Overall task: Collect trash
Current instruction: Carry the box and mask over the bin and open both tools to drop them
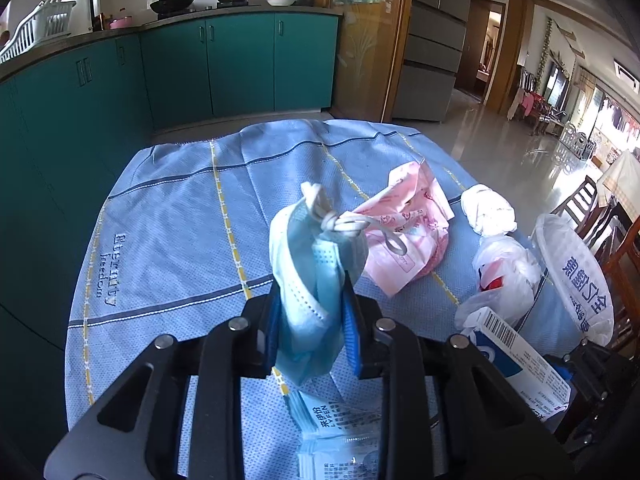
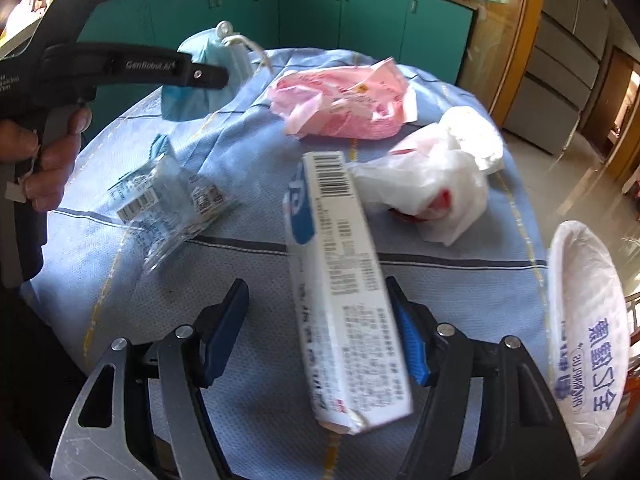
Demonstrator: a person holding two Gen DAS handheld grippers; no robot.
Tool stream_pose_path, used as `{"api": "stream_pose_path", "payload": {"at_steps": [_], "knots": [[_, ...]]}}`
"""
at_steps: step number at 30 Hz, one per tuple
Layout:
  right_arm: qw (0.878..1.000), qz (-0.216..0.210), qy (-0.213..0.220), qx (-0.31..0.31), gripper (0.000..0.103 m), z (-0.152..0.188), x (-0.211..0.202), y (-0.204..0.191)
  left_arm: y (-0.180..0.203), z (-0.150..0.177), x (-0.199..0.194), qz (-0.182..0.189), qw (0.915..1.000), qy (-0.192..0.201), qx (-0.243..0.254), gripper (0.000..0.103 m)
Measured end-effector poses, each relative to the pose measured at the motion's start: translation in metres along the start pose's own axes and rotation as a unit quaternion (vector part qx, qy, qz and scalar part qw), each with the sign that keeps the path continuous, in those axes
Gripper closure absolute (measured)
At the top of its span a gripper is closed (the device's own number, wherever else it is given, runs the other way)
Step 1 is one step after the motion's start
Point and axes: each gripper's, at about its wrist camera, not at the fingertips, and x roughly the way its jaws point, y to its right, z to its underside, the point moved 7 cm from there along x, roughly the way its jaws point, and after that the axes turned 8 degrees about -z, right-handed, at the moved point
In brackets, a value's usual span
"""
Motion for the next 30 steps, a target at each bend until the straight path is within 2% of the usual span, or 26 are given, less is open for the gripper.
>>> {"api": "stream_pose_path", "payload": {"at_steps": [1,4,6,10,14,21,25,30], "knots": [[1.000,-0.004,-0.001,-0.001,0.039,-0.001,0.002,-0.002,0.001,0.000,0.000,-0.002,1.0000,0.001,0.002,0.076],[1.000,-0.019,0.000,-0.005,0.057,-0.002,0.003,-0.009,0.004,0.000,-0.001,-0.003,1.0000,0.003,0.006,0.076],[1.000,-0.022,0.000,-0.007,0.073,-0.002,0.002,-0.011,0.005,0.001,-0.002,-0.004,1.0000,0.005,0.007,0.076],[0.999,-0.035,0.002,-0.002,0.079,-0.001,-0.001,-0.016,0.002,0.000,-0.003,-0.009,0.9999,0.008,0.004,0.076],[0.999,-0.041,0.013,0.013,0.079,-0.001,-0.007,-0.012,-0.001,-0.001,-0.004,-0.016,0.9998,0.013,-0.001,0.076],[0.997,-0.028,0.061,0.040,0.079,-0.012,-0.039,0.015,0.000,-0.009,-0.014,-0.025,0.9987,0.043,-0.009,0.076],[0.992,-0.003,0.102,0.071,0.079,-0.015,-0.072,0.052,-0.002,-0.011,-0.025,-0.033,0.9967,0.072,-0.016,0.077],[0.981,0.038,0.137,0.131,0.079,-0.003,-0.106,0.117,-0.008,-0.004,-0.035,-0.039,0.9941,0.092,-0.043,0.077]]}}
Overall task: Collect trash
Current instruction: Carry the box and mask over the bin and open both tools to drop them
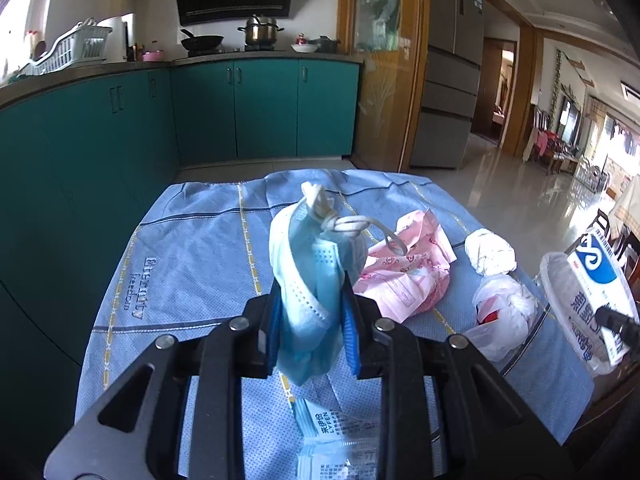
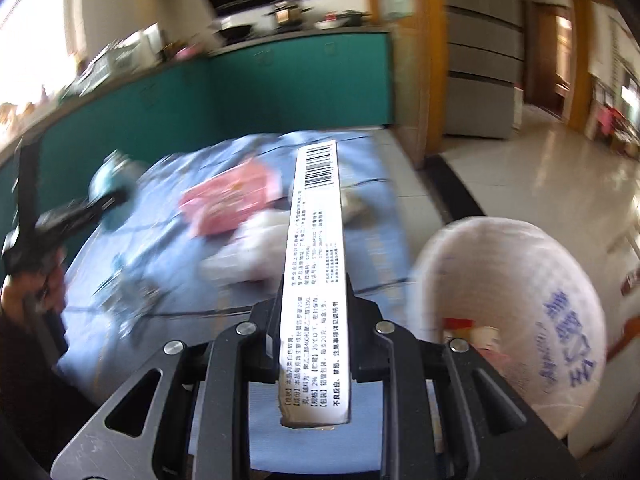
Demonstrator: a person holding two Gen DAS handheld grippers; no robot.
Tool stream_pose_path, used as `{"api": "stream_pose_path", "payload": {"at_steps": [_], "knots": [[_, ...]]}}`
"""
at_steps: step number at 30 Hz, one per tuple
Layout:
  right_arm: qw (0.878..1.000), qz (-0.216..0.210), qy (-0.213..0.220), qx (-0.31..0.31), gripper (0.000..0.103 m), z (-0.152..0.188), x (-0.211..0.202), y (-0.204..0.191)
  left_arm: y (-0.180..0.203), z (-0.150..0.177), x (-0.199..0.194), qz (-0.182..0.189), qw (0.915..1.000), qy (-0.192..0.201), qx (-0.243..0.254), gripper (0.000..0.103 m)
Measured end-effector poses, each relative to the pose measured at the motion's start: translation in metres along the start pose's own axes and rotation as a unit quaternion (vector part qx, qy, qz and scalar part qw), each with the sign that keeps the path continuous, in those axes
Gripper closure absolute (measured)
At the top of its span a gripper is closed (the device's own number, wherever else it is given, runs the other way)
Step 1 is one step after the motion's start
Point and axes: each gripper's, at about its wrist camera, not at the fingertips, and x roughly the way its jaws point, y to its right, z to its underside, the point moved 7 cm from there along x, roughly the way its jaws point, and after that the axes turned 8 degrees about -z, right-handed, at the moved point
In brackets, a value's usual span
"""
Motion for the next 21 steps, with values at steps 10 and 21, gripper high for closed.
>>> {"api": "stream_pose_path", "payload": {"at_steps": [10,21], "knots": [[0.989,0.099,0.000,0.109,0.079,0.024,-0.026,0.131,0.089,0.003,-0.054,0.104,0.9945,-0.009,-0.003,0.077],[0.975,0.141,0.010,0.171,0.072,0.042,-0.048,0.191,0.296,0.022,-0.048,0.248,0.9589,-0.069,0.119,0.077]]}}
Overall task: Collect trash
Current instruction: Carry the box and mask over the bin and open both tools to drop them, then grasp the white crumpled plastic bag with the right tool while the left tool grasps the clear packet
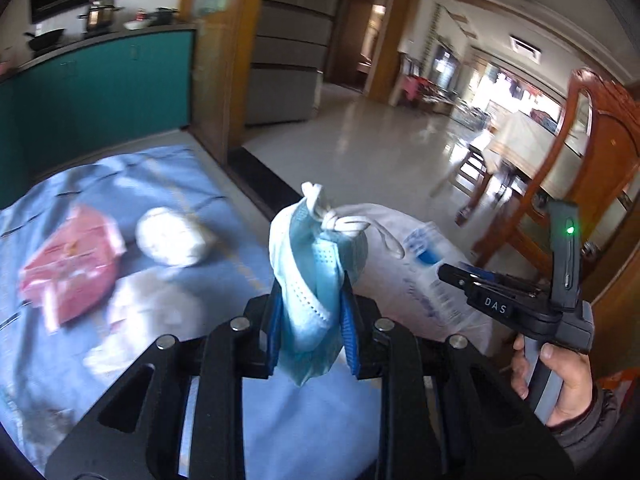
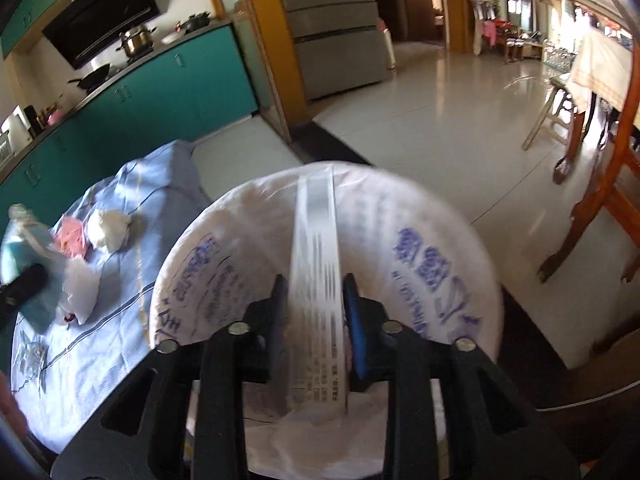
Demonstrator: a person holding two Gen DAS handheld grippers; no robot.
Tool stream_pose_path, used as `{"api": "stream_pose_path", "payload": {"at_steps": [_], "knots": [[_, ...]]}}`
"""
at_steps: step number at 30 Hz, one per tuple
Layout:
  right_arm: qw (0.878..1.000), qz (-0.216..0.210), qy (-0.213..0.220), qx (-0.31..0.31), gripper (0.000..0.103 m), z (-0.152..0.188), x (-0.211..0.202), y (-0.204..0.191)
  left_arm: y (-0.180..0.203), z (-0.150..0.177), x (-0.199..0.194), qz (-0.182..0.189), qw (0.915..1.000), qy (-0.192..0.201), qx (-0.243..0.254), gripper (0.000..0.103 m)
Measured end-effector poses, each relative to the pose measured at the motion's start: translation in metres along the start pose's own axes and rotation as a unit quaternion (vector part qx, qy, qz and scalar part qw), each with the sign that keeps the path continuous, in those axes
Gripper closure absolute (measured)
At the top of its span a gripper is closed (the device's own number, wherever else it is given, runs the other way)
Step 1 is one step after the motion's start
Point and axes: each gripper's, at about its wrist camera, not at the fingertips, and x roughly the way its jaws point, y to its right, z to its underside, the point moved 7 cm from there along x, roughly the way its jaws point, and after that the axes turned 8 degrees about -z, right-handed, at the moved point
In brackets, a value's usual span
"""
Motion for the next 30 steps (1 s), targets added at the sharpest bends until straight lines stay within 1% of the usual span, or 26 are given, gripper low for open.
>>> {"api": "stream_pose_path", "payload": {"at_steps": [2,4,6,7,8,10,11,12,13,16,18,20,21,22,23,24,25,26,27,30], "knots": [[1.000,0.012,0.013,0.000,0.071,-0.003,-0.013,0.013,0.032,-0.005,0.015,0.016,0.9996,-0.003,0.024,0.077],[0.999,0.027,0.023,0.003,0.068,-0.005,-0.023,0.025,0.056,-0.008,0.024,0.024,0.9986,0.000,0.048,0.077],[0.998,0.044,0.034,0.006,0.060,-0.005,-0.037,0.039,0.076,-0.010,0.031,0.030,0.9971,0.003,0.070,0.074],[0.998,0.049,0.037,0.008,0.058,-0.005,-0.043,0.043,0.086,-0.012,0.033,0.027,0.9963,0.009,0.081,0.068],[0.998,0.053,0.039,0.009,0.057,-0.005,-0.046,0.045,0.090,-0.013,0.035,0.024,0.9958,0.012,0.087,0.058],[0.997,0.058,0.042,0.007,0.055,-0.004,-0.054,0.050,0.097,-0.014,0.035,0.020,0.9953,0.016,0.094,0.050],[0.997,0.061,0.044,0.006,0.050,-0.004,-0.057,0.052,0.097,-0.014,0.034,0.019,0.9952,0.017,0.095,0.045],[0.997,0.061,0.046,0.006,0.045,-0.005,-0.059,0.052,0.098,-0.012,0.031,0.017,0.9952,0.018,0.095,0.043],[0.997,0.058,0.050,0.005,0.043,-0.005,-0.062,0.051,0.093,-0.012,0.029,0.007,0.9953,0.020,0.094,0.040],[0.998,0.048,0.050,-0.004,0.042,-0.006,-0.062,0.042,0.058,-0.007,0.016,-0.024,0.9958,0.027,0.084,0.035],[0.998,0.042,0.048,-0.016,0.040,-0.006,-0.059,0.032,0.027,0.001,0.006,-0.059,0.9953,0.031,0.071,0.033],[0.998,0.033,0.042,-0.030,0.036,-0.004,-0.054,0.019,-0.016,0.013,-0.007,-0.108,0.9924,0.030,0.052,0.033],[0.998,0.031,0.040,-0.033,0.035,-0.003,-0.053,0.015,-0.039,0.020,-0.016,-0.138,0.9893,0.026,0.040,0.033],[0.998,0.021,0.036,-0.038,0.035,-0.002,-0.049,0.006,-0.056,0.025,-0.024,-0.160,0.9863,0.024,0.031,0.032],[0.998,0.012,0.032,-0.043,0.033,0.000,-0.046,-0.002,-0.078,0.032,-0.036,-0.185,0.9823,0.024,0.018,0.028],[0.998,-0.002,0.025,-0.051,0.032,0.002,-0.040,-0.014,-0.093,0.037,-0.046,-0.199,0.9797,0.025,0.008,0.025],[0.998,-0.011,0.020,-0.057,0.031,0.003,-0.036,-0.024,-0.116,0.047,-0.059,-0.219,0.9754,0.027,-0.008,0.019],[0.998,-0.021,0.013,-0.064,0.030,0.006,-0.030,-0.039,-0.136,0.055,-0.067,-0.235,0.9714,0.023,-0.021,0.018],[0.996,-0.039,0.003,-0.077,0.030,0.009,-0.021,-0.059,-0.156,0.064,-0.073,-0.246,0.9685,0.013,-0.036,0.018],[0.990,-0.087,-0.018,-0.111,0.026,0.015,-0.004,-0.112,-0.193,0.084,-0.082,-0.240,0.9684,-0.009,-0.069,0.016]]}}
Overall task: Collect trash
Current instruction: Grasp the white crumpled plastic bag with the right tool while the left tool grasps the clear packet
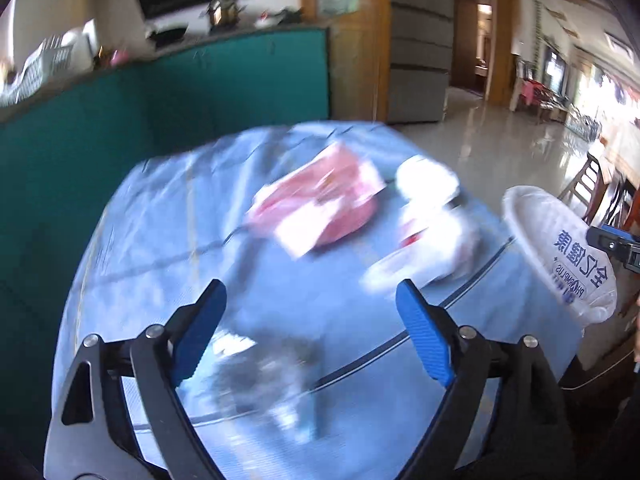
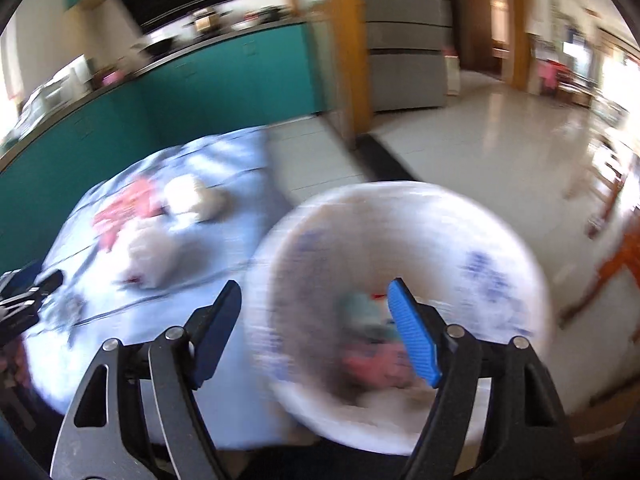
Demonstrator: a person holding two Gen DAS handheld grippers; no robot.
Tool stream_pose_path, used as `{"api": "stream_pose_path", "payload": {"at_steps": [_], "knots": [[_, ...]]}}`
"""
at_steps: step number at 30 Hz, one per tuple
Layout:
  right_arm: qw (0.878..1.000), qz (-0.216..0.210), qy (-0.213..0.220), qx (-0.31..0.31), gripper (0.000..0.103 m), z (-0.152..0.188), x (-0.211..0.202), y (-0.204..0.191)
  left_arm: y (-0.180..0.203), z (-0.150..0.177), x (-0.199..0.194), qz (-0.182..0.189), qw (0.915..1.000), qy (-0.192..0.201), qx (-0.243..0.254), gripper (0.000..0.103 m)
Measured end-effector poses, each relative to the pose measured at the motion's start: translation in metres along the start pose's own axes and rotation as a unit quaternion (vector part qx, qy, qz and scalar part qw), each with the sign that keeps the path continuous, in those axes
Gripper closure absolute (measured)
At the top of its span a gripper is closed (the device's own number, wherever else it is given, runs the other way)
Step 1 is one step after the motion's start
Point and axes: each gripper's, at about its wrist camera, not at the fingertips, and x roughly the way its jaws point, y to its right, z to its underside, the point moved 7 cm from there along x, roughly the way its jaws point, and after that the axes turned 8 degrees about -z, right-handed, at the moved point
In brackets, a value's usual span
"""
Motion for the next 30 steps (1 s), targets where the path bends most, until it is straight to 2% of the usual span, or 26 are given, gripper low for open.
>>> {"api": "stream_pose_path", "payload": {"at_steps": [3,6,9,16,17,18,19,20,23,25,27,28,30], "knots": [[0.996,-0.071,-0.022,-0.040,0.020,-0.010,0.031,-0.067,-0.023,0.012,0.010,0.026,0.9991,-0.015,-0.030,0.015],[0.991,-0.095,-0.037,-0.082,0.017,-0.020,0.058,-0.118,-0.025,0.018,0.015,0.030,0.9986,-0.021,-0.038,0.014],[0.989,-0.101,-0.053,-0.098,0.016,-0.027,0.085,-0.150,-0.022,0.024,0.016,0.031,0.9990,-0.020,-0.023,0.014],[0.985,-0.062,-0.091,-0.136,0.016,-0.022,0.126,-0.176,-0.034,0.036,0.016,0.005,0.9996,-0.019,-0.020,0.013],[0.984,-0.060,-0.091,-0.140,0.022,-0.019,0.127,-0.177,-0.035,0.037,0.017,0.001,0.9996,-0.021,-0.019,0.013],[0.984,-0.059,-0.093,-0.143,0.035,-0.016,0.127,-0.178,-0.036,0.039,0.017,-0.004,0.9996,-0.022,-0.018,0.013],[0.983,-0.058,-0.097,-0.144,0.041,-0.013,0.128,-0.176,-0.038,0.040,0.019,-0.007,0.9996,-0.023,-0.017,0.013],[0.983,-0.055,-0.099,-0.144,0.052,-0.011,0.128,-0.175,-0.038,0.041,0.020,-0.009,0.9995,-0.024,-0.016,0.013],[0.983,-0.059,-0.098,-0.140,0.069,-0.009,0.122,-0.172,-0.039,0.043,0.020,-0.016,0.9995,-0.024,-0.011,0.013],[0.984,-0.067,-0.096,-0.135,0.073,-0.006,0.111,-0.171,-0.039,0.043,0.020,-0.023,0.9995,-0.020,-0.007,0.013],[0.983,-0.074,-0.092,-0.137,0.074,-0.002,0.096,-0.172,-0.040,0.043,0.019,-0.026,0.9995,-0.016,-0.005,0.021],[0.983,-0.076,-0.090,-0.139,0.074,-0.001,0.090,-0.173,-0.040,0.043,0.018,-0.023,0.9996,-0.017,-0.006,0.029],[0.983,-0.080,-0.087,-0.141,0.074,0.004,0.077,-0.173,-0.041,0.044,0.019,-0.018,0.9996,-0.021,-0.009,0.031]]}}
